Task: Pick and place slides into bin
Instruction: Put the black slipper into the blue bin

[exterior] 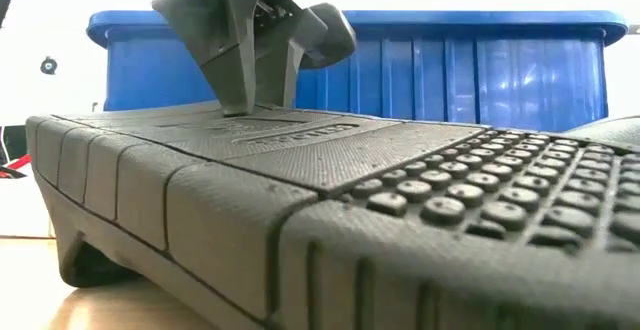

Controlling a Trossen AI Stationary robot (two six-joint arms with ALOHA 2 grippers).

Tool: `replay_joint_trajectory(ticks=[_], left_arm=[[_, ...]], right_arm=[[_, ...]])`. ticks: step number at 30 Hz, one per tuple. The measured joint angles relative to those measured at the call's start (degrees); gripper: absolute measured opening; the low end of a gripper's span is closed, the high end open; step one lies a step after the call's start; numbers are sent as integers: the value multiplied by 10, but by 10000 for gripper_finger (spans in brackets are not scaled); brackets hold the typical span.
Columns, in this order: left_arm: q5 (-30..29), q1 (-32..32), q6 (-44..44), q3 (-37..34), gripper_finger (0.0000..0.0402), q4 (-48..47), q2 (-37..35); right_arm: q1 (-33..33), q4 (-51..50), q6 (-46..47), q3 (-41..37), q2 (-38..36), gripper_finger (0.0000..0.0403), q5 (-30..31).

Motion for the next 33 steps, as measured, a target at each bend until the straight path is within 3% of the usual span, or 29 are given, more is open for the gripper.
replay_joint_trajectory(ticks=[9, 13, 27, 33], left_arm=[[-9, 0, 0, 17, 9, -5, -2], [-12, 0, 0, 25, 0, -9, -14], [-11, 0, -37, 24, 0, -11, -54], [-20, 0, -36, 23, 53, -9, -78]], right_arm=[[0, 0, 2, 0, 0, 171, 0], [0, 0, 2, 0, 0, 171, 0], [0, 1, 0, 0, 0, 171, 0], [0, 1, -1, 0, 0, 171, 0]])
